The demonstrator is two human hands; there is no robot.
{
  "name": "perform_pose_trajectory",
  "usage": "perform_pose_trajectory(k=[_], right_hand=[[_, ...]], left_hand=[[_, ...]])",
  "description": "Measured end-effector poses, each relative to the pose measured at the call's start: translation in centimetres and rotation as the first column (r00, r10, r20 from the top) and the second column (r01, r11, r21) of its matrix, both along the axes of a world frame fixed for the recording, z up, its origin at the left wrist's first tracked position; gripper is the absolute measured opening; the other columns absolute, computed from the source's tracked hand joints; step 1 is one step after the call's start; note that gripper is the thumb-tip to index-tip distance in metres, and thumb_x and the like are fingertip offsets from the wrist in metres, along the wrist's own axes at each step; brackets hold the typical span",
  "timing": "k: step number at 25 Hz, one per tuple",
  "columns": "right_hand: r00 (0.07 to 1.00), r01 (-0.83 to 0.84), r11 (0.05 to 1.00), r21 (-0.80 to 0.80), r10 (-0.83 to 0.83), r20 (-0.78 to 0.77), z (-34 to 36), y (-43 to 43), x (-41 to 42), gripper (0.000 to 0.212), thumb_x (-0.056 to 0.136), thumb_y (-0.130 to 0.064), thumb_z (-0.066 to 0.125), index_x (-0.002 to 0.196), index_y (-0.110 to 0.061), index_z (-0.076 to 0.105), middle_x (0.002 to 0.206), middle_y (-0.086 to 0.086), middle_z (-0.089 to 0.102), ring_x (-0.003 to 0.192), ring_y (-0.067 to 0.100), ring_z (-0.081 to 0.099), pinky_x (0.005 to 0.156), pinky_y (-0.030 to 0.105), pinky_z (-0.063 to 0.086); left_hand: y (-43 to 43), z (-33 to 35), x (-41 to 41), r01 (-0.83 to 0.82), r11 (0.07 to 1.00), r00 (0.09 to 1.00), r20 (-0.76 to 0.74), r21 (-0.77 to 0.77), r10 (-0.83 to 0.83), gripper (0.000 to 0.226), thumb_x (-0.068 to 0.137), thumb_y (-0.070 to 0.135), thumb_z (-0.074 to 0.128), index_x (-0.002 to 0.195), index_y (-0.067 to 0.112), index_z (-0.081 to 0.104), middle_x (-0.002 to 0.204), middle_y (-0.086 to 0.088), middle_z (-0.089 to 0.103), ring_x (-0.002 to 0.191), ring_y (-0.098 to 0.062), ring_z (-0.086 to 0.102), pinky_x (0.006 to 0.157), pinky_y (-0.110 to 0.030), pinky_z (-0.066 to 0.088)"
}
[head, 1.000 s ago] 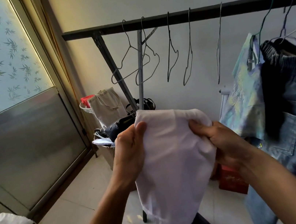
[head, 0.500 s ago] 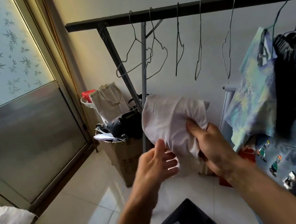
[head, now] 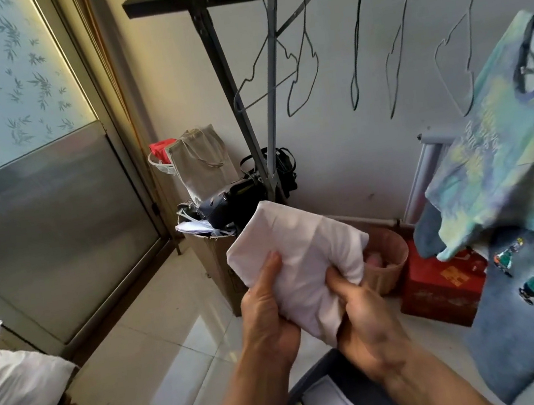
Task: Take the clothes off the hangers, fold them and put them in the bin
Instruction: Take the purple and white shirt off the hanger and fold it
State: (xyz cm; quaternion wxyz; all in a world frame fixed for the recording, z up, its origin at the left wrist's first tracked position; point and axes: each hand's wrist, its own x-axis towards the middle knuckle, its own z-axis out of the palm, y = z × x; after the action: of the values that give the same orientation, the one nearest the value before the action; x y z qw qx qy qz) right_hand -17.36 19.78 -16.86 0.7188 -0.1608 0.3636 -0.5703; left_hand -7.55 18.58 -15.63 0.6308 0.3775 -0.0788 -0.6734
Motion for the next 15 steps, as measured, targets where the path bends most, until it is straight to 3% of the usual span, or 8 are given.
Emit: perform_pose_trajectory(k=[3, 5, 7, 9, 10, 12, 15], right_hand=[[0.999, -0.013, 1.000, 0.017, 0.012, 0.033, -2.1, 0.4, 1.4, 0.033, 0.100, -0.012, 0.042, 0.129, -0.004, 0.055, 0.121, 0.017, 0.067, 0.110, 0.032, 0.065, 0.088, 0.042, 0.056], [0.993, 0.012, 0.998, 0.054, -0.005, -0.114, -3.6, 0.3, 1.3, 0.032, 0.095, -0.002, 0.044, 0.123, -0.006, 0.059, 0.117, 0.018, 0.068, 0.110, 0.038, 0.063, 0.097, 0.051, 0.049], [0.939, 0.129, 0.987, 0.094, -0.091, -0.333, -4.8, -0.7, -0.2, 0.036, 0.090, 0.005, 0.047, 0.121, -0.008, 0.058, 0.112, 0.014, 0.067, 0.106, 0.033, 0.062, 0.088, 0.044, 0.052], [0.818, 0.162, 0.983, -0.083, -0.181, -0.547, -5.2, -2.3, -2.1, 0.040, 0.093, -0.012, 0.057, 0.132, -0.016, 0.049, 0.118, -0.001, 0.058, 0.109, 0.017, 0.057, 0.081, 0.024, 0.046], [0.766, 0.021, 0.982, -0.188, -0.137, -0.628, -5.2, -3.3, -2.7, 0.052, 0.090, -0.031, 0.063, 0.138, -0.023, 0.044, 0.124, -0.009, 0.054, 0.115, 0.007, 0.053, 0.085, 0.019, 0.042], [0.681, -0.321, 0.921, -0.220, 0.063, -0.729, -5.4, -5.8, -3.3, 0.079, 0.070, -0.058, 0.072, 0.138, -0.027, 0.044, 0.128, -0.014, 0.056, 0.116, 0.001, 0.055, 0.092, 0.021, 0.045], [0.664, -0.557, 0.830, -0.022, 0.430, -0.612, -6.5, -8.5, -4.1, 0.065, 0.069, -0.044, 0.075, 0.122, -0.011, 0.060, 0.112, 0.012, 0.070, 0.107, 0.029, 0.066, 0.094, 0.044, 0.053]], left_hand=[[-0.7, -1.3, 1.6, -0.026, 0.999, 0.997, 0.068, -0.024, 0.027, 0.018, 0.082, 0.019, 0.067, 0.096, 0.008, 0.068, 0.087, -0.011, 0.076, 0.079, -0.025, 0.071, 0.088, -0.045, 0.054], [-0.9, -2.2, 2.6, -0.022, 0.997, 0.990, 0.138, -0.079, 0.032, 0.018, 0.082, 0.020, 0.065, 0.096, 0.009, 0.067, 0.085, -0.009, 0.076, 0.074, -0.021, 0.072, 0.083, -0.042, 0.055], [-1.2, -3.1, 3.9, 0.033, 0.988, 0.959, 0.282, -0.149, 0.011, 0.021, 0.078, 0.020, 0.065, 0.096, 0.009, 0.066, 0.083, -0.008, 0.075, 0.075, -0.021, 0.072, 0.072, -0.038, 0.059], [-1.7, -4.1, 5.3, 0.151, 0.975, 0.874, 0.483, -0.162, -0.055, 0.028, 0.077, 0.022, 0.068, 0.101, 0.009, 0.065, 0.087, -0.010, 0.074, 0.080, -0.026, 0.071, 0.066, -0.036, 0.059], [-2.0, -4.8, 5.6, 0.216, 0.966, 0.824, 0.558, -0.141, -0.103, 0.031, 0.078, 0.024, 0.071, 0.105, 0.010, 0.065, 0.092, -0.012, 0.074, 0.084, -0.030, 0.071, 0.068, -0.036, 0.059], [-2.4, -5.9, 5.6, 0.321, 0.942, 0.789, 0.578, -0.096, -0.210, 0.032, 0.078, 0.022, 0.077, 0.106, 0.012, 0.067, 0.098, -0.016, 0.073, 0.087, -0.031, 0.071, 0.070, -0.036, 0.059], [-2.8, -7.1, 4.1, 0.300, 0.954, 0.868, 0.419, -0.014, -0.267, 0.019, 0.079, 0.022, 0.074, 0.097, 0.013, 0.074, 0.096, -0.017, 0.073, 0.081, -0.024, 0.072, 0.066, -0.031, 0.059]])
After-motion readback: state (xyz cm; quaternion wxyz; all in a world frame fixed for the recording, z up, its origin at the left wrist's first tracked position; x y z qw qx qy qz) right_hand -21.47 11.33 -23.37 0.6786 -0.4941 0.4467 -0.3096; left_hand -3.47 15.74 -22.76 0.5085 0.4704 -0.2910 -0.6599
